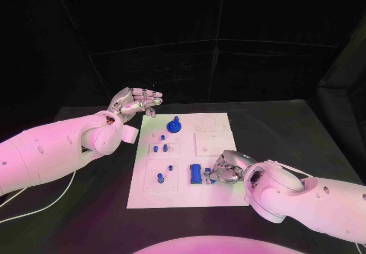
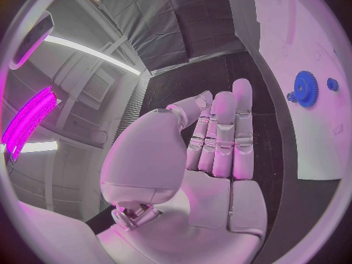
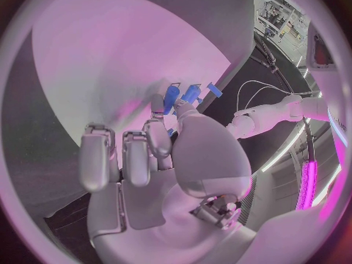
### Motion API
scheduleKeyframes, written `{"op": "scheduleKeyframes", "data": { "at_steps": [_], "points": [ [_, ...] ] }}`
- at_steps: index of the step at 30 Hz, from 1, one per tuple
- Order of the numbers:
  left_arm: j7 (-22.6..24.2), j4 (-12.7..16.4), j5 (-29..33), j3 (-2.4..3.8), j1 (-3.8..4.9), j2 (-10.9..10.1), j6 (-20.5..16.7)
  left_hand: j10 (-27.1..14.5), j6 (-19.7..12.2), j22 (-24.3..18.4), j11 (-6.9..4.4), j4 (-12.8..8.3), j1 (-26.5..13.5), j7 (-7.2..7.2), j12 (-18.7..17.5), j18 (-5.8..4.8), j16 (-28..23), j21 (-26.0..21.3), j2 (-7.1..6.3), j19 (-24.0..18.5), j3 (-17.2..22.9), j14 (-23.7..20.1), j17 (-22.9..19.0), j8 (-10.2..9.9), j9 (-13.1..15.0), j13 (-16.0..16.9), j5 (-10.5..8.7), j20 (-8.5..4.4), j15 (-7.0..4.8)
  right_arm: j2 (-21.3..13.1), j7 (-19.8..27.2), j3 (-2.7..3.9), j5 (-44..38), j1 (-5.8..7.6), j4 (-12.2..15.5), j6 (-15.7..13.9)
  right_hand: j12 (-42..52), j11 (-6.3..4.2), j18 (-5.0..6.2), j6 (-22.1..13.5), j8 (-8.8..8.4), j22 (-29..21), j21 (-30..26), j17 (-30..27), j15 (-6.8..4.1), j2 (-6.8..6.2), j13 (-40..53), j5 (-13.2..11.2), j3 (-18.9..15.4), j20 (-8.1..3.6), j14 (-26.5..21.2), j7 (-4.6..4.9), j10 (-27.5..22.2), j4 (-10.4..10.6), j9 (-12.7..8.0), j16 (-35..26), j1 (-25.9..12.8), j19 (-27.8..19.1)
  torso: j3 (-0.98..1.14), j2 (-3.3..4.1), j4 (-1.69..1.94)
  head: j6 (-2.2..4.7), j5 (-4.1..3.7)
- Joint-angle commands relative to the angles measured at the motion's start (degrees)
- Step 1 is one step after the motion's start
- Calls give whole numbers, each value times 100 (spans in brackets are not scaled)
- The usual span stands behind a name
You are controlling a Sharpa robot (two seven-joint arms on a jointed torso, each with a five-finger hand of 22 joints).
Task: Assemble the parts on the task board
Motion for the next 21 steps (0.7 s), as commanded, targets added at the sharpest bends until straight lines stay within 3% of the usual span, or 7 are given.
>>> {"op": "scheduleKeyframes", "data": {
  "at_steps": [1, 8, 21],
  "points": [
    [7, 9, 8, 5, 8, 3, 65, -31, 16, -9, 4, -2, -13, -6, 29, 87, -21, -27, 37, -40, -36, -48, -9, 12, -8, -9, 16, -6, -5, -1, -4, -2, -11, 2, 23, 64, -22, 11, -48, -12, 37, 10, 23, 628, -26, -2, 6, -208, -104, -38, 454, 34, 19, 88, 36, 34, -100, 79, 3, 4, 0, -3, -7],
    [5, 10, 8, 5, 8, 0, 63, -45, 11, -11, 7, -13, -8, -3, 35, 87, -19, -31, 39, -42, -39, -54, -21, 10, -9, -11, 16, -6, -5, -30, 55, -2, -59, 2, 53, -12, -21, 15, -47, -32, 60, 13, 20, 640, -23, 6, 33, -959, -452, -34, 456, 35, 25, 268, 135, 36, -339, 78, 2, 0, 1, -4, -7],
    [4, 10, 8, 5, 8, -1, 59, -45, 11, -11, 7, -13, -8, -3, 35, 87, -19, -31, 39, -42, -39, -54, -21, 10, -9, -11, 16, -6, -5, -85, 153, -1, -69, 2, 127, -137, 7, 8, -50, -43, 78, 35, 28, 667, -28, 217, 79, -945, -694, -37, 462, 24, 40, 276, 227, 48, -577, 84, 3, 4, 0, 9, -16]
  ]
}}
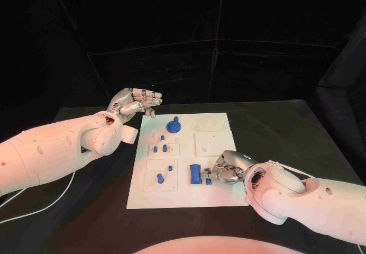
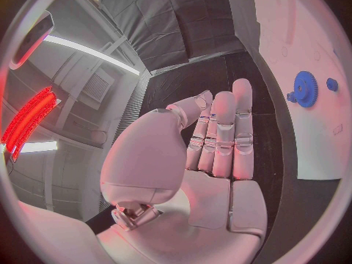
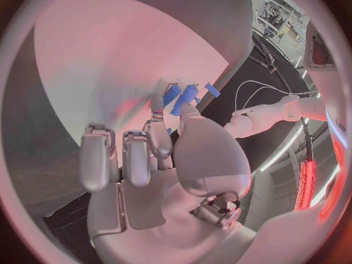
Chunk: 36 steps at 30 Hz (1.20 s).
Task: Assemble the parts on the task board
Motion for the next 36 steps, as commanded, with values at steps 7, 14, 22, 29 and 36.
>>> {"op": "scheduleKeyframes", "data": {
  "at_steps": [7, 14, 22, 29, 36],
  "points": [
    [10, 10, 8, 5, 8, -1, 52, -48, 10, -6, 8, 4, -9, -2, 37, 86, -19, -31, 41, -43, -24, -55, -8, 9, -9, -6, 16, -6, -4, -51, 116, 0, -41, 4, 92, -112, 26, 3, -53, -17, 37, 20, 35, 681, -25, 120, 30, 124, -81, -40, 472, -4, 50, -2, 37, 32, -29, 90, 1, 0, 3, -7, -5],
    [3, 11, 8, 4, 8, -3, 55, -48, 10, -6, 8, 4, -9, -2, 37, 86, -19, -31, 41, -43, -24, -55, -8, 9, -9, -6, 16, -6, -4, -153, 124, 0, -41, 4, 109, 3, 27, -1, -54, -40, 38, 31, 38, 686, -30, 71, 46, 142, -130, -48, 473, -5, 51, -147, 83, 34, 276, 94, -5, -10, -1, -3, -15],
    [-6, 13, 7, 4, 8, -14, 45, -48, 10, -6, 8, 4, -9, -2, 37, 86, -19, -31, 41, -43, -24, -55, -8, 9, -9, -6, 16, -6, -4, -269, 273, 0, -12, 5, 160, 276, -3, 12, -53, -72, 32, 22, 27, 678, -21, -6, 48, -199, -206, -41, 469, 11, 37, -396, 139, 25, 709, 85, -3, -2, 2, 7, -5],
    [-18, 11, 7, 4, 8, -16, 35, -51, 10, -7, 9, 5, -10, -1, 38, 86, -18, -33, 46, -43, -24, -57, -11, 9, -9, -6, 17, -5, -3, -355, 410, 0, 42, 5, 217, 220, 6, 16, -54, -71, 32, 30, 30, 685, -18, 20, 57, -220, -233, -40, 471, 16, 40, -384, 148, 29, 703, 87, -2, -2, -3, 4, -7],
    [-23, 12, 7, 4, 8, -14, 34, -52, 10, -7, 8, 4, -8, -1, 39, 87, -18, -33, 50, -44, -22, -57, -12, 9, -9, -6, 17, -6, -4, -371, 383, 0, 56, 5, 138, 325, 5, 17, -54, -71, 32, 32, 32, 687, -17, 29, 58, -223, -239, -39, 471, 17, 40, -378, 150, 29, 699, 88, -3, 1, 8, 5, -7]
  ]
}}
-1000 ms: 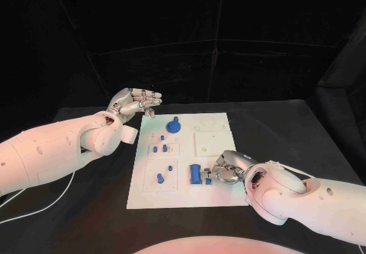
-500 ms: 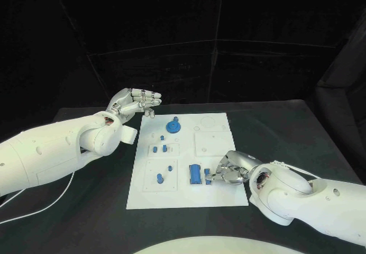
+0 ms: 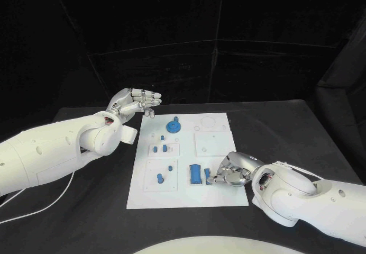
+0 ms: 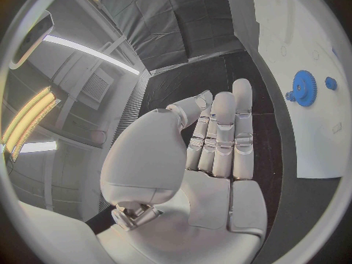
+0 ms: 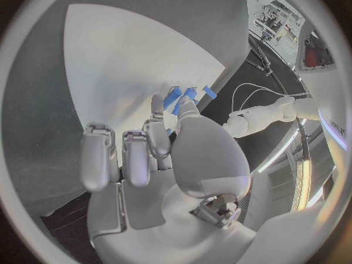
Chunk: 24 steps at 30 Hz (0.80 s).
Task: Assemble the parts on the task board
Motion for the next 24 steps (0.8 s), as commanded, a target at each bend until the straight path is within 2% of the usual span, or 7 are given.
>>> {"op": "scheduleKeyframes", "data": {
  "at_steps": [1, 8, 11, 16, 21, 24],
  "points": [
    [6, 11, 7, 5, 8, 1, 34, -31, 10, -9, -13, 4, -8, -1, 39, 86, -18, -33, 50, -43, -22, -37, -6, 9, -9, -7, 17, -6, 17, 5, 71, -1, 27, 5, -45, 157, 4, 15, -54, -33, 31, 30, 32, 687, -18, 41, -1, -26, -30, -18, 471, 13, 41, -11, 10, 29, 24, 109, 1, 4, 5, 1, 0],
    [6, 12, 7, 5, 8, 1, 31, -31, 10, -9, -13, 4, -8, -1, 39, 86, -18, -33, 50, -43, -22, -37, -6, 9, -9, -7, 17, -6, 17, 128, 29, -1, 24, 5, -210, 253, -13, 5, -52, -48, 23, 24, 25, 678, -24, 105, 2, -60, -27, -20, 469, 2, 33, -185, 41, 22, 313, 104, 2, 4, 0, -16, 15],
    [6, 11, 7, 5, 8, 5, 34, -31, 10, -9, -13, 4, -8, -1, 39, 86, -18, -33, 50, -43, -22, -37, -6, 9, -9, -7, 17, -6, 17, 190, 22, -1, 11, 5, -269, 266, -19, 2, -52, -56, 17, 25, 24, 678, -27, 118, 3, -72, -22, -23, 468, 0, 29, -261, 50, 20, 423, 102, 2, 7, 8, -23, 15],
    [7, 7, 7, 5, 8, 6, 33, -31, 10, -9, -13, 4, -8, -1, 39, 86, -18, -33, 50, -43, -22, -37, -6, 9, -9, -7, 17, -6, 17, 246, 43, -1, -36, 5, -320, 109, -27, 2, -50, -60, 12, 18, 19, 673, -27, 139, 2, -98, -24, -24, 467, 1, 25, -317, 58, 16, 500, 99, -2, -1, 9, -30, 20],
    [7, 2, 7, 5, 8, 5, 31, -31, 10, -9, -13, 4, -8, -1, 39, 86, -18, -33, 50, -43, -22, -37, -6, 9, -9, -7, 17, -6, 17, 186, 242, 0, 40, 5, -266, -175, -59, 13, -48, -74, -9, 4, 9, 659, -19, 185, -10, 160, -105, -22, 465, 14, 16, -251, 69, 7, 396, 93, 3, -2, -7, -17, 28],
    [9, -5, 7, 5, 8, 8, 31, -31, 10, -9, -13, 4, -8, -1, 39, 86, -18, -33, 50, -43, -22, -37, -6, 9, -9, -7, 17, -6, 17, 102, 593, 1, 296, 6, -211, -414, -161, 38, -32, -159, -68, -77, -38, 589, -3, 157, -71, 371, -184, -12, 450, 49, -26, -216, 59, -35, 348, 62, 1, -13, -5, 2, 17]
  ]
}}
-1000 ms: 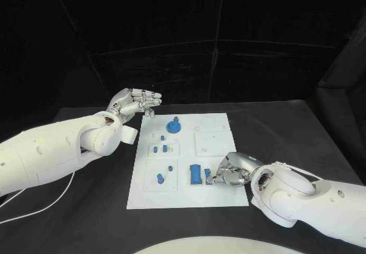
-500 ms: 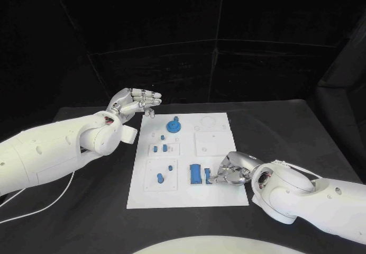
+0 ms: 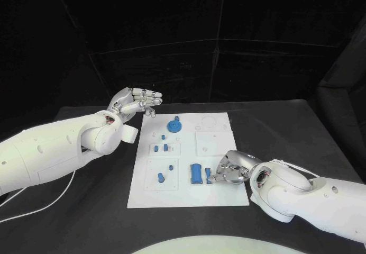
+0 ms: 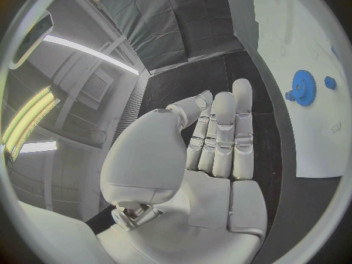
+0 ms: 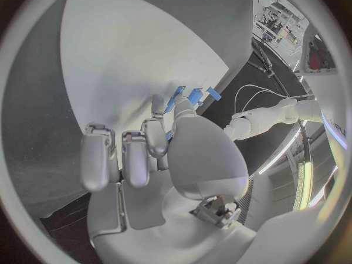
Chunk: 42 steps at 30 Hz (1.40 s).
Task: Assemble the parts on the task board
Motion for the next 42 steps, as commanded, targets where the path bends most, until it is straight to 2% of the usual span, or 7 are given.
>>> {"op": "scheduleKeyframes", "data": {
  "at_steps": [1, 7, 10, 27, 34, 35, 42],
  "points": [
    [23, -1, 7, 5, 8, 7, 31, -31, 10, -9, -13, 3, -8, -1, 39, 86, -18, -33, 50, -43, -22, -37, -7, 9, -9, -8, 17, -6, 17, -93, 658, 1, 401, 5, 70, -519, -153, 52, -20, -152, -110, -124, -74, 523, 13, -25, -100, 158, -79, -3, 413, 43, -51, 17, -18, -71, -91, 37, -1, -16, -12, 31, -11],
    [33, -26, 21, 3, 7, 34, 39, -42, 7, -13, -7, 11, -32, 3, 47, 83, -16, -39, 44, -48, -40, -44, -18, 7, -9, -8, 13, -1, 22, -268, 2260, 10, 2002, 66, -11, -879, -2351, 252, 223, -617, -488, -1401, -867, -653, 171, 26, -1588, 203, -108, 133, 112, 277, -943, -97, -160, -853, 185, -481, -15, -40, -11, 170, -62],
    [55, -71, 131, -21, 1, 65, 54, -55, 8, -29, -5, 56, -109, -1, 57, 79, -23, -65, 34, -70, -88, -67, -36, 8, -8, -8, 12, 13, 36, -230, 3165, 16, 3374, 221, -317, -875, -4010, 445, 693, -916, -755, -4204, -2978, -3501, 338, 169, -2796, 118, -14, 269, -896, 430, -1770, -204, -278, -3247, 569, -1757, -29, -90, -20, 269, -86],
    [319, -1035, 1154, -124, -75, 620, 276, -195, -185, -1741, 228, 488, -401, 33, -473, 3, -3455, -2597, 0, -2193, -750, -1595, -1729, -195, -16, -32, 5, 648, 633, 1250, 5669, 339, 7060, 709, -3422, -22, -6260, 1141, 700, -1169, -1282, -6942, -7118, -6755, 1265, 265, -6615, -214, 343, 1241, -2118, 948, -2212, -791, -1432, -7985, 938, -2502, -131, -441, -106, 1091, -154],
    [407, -1492, 1337, -123, -149, 945, 200, -62, -127, -2349, 276, 555, -294, 28, -936, 103, -4439, -3155, 94, -2377, -1000, -1458, -2159, -387, -15, -30, 14, 890, 759, 1716, 5816, 380, 7153, 718, -4166, 247, -6257, 1154, 705, -1110, -1277, -7095, -7375, -7040, 1271, 344, -6953, -242, 408, 1254, -1914, 978, -2158, -1083, -1681, -8161, 746, -2299, -123, -466, -62, 1259, -144],
    [199, -1408, 1050, -129, -147, 892, 156, -1846, -1832, -2830, -1, 806, -2500, -304, -1193, -288, -4804, -3363, 512, -3677, -1606, -3119, -2319, -529, -390, -383, -333, 406, 489, 1652, 5451, 374, 6824, 705, -4048, -107, -6617, 875, 364, -2774, -1639, -7478, -7603, -7495, 1064, -42, -7331, -587, 928, 867, -3897, 610, -4041, -1067, -1847, -8531, -1675, -4165, -126, -450, -91, 1206, -152],
    [234, -1129, 1009, -69, -227, 816, -185, -2681, -2658, -3125, -149, 806, -3598, -469, -1371, -357, -5080, -3497, 512, -4301, -1949, -3909, -2765, -932, -390, -383, -333, 191, 376, 1543, 5524, 397, 6992, 656, -3707, -391, -6617, 755, 266, -3561, -1639, -7478, -7744, -7495, 595, -42, -7331, -783, 928, 681, -4800, 459, -4912, -1067, -2285, -8531, -2917, -5013, -79, -583, 22, 1036, -83]
  ]
}}
